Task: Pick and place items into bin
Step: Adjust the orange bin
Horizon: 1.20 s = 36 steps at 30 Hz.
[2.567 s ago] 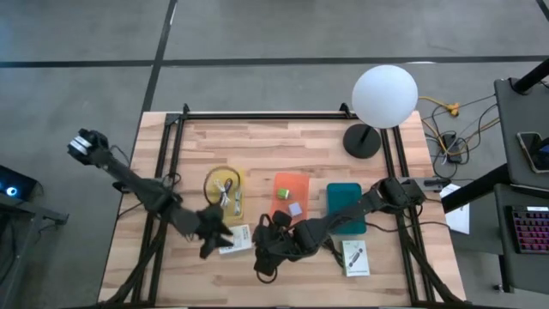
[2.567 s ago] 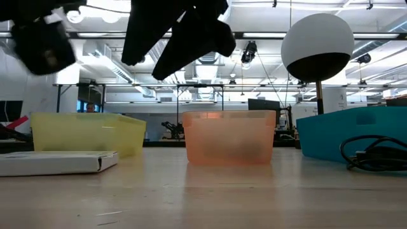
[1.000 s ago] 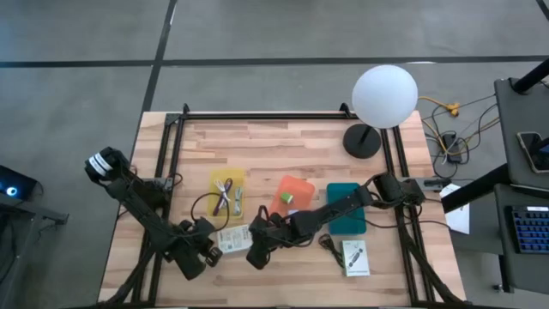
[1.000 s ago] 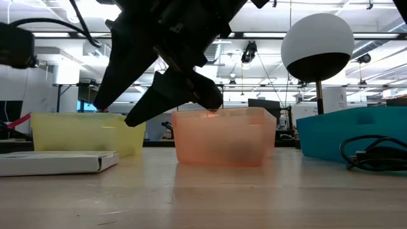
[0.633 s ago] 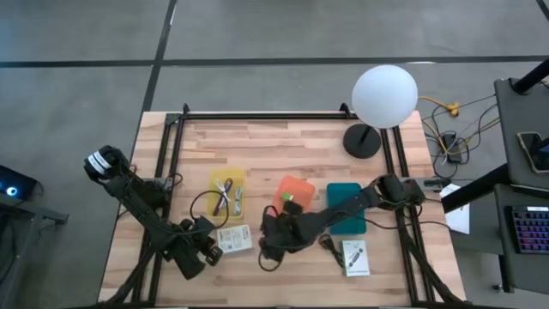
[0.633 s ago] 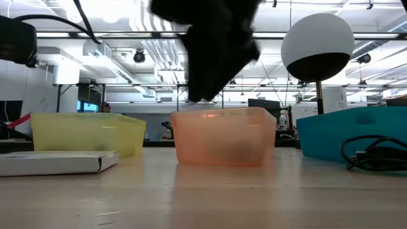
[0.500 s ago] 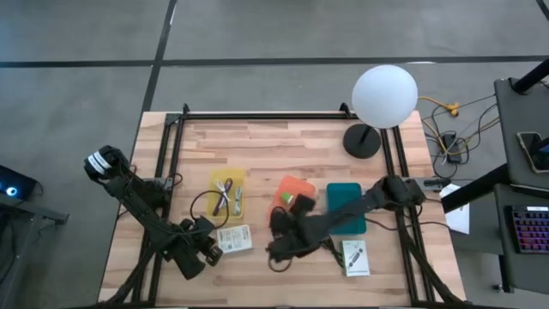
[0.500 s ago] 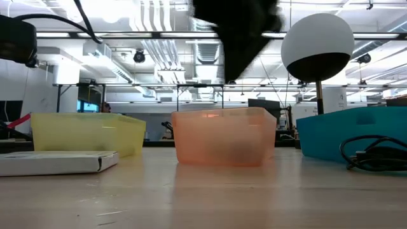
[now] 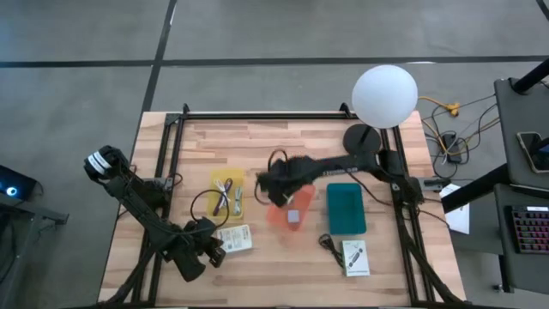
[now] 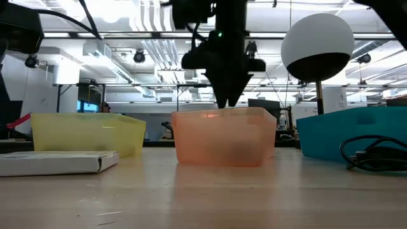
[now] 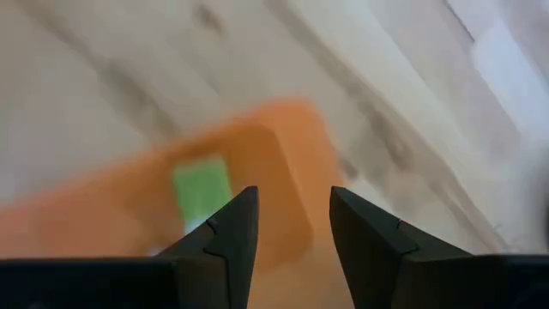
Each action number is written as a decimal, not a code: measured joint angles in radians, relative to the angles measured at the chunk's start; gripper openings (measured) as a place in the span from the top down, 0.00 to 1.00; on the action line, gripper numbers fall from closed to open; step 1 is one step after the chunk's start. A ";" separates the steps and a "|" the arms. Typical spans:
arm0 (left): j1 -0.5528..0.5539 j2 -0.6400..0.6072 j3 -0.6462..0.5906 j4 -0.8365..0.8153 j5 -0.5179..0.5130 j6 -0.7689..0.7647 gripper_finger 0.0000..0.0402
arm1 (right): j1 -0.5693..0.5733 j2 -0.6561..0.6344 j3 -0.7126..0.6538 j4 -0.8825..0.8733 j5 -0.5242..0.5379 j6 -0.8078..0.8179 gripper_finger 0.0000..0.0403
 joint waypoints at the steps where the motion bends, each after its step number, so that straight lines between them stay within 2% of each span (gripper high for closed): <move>1: 0.000 0.000 0.001 0.001 -0.008 0.000 1.00 | -0.017 0.001 0.000 0.007 -0.016 -0.016 0.67; 10: 0.000 0.000 0.001 -0.002 -0.022 0.000 1.00 | -0.051 0.003 -0.012 0.070 -0.024 -0.086 0.67; 17: 0.000 0.000 0.001 -0.002 -0.023 0.000 1.00 | -0.055 0.003 -0.086 0.163 -0.021 -0.113 0.67; 22: 0.000 -0.001 0.001 -0.002 -0.023 0.000 1.00 | -0.057 0.003 -0.125 0.211 0.027 -0.169 0.70; 29: 0.000 -0.001 0.001 -0.002 -0.023 0.000 1.00 | -0.061 0.004 -0.125 0.328 0.048 -0.352 0.73; 36: 0.000 -0.002 0.001 -0.002 -0.023 0.002 1.00 | -0.061 0.004 -0.109 0.392 0.075 -0.379 0.72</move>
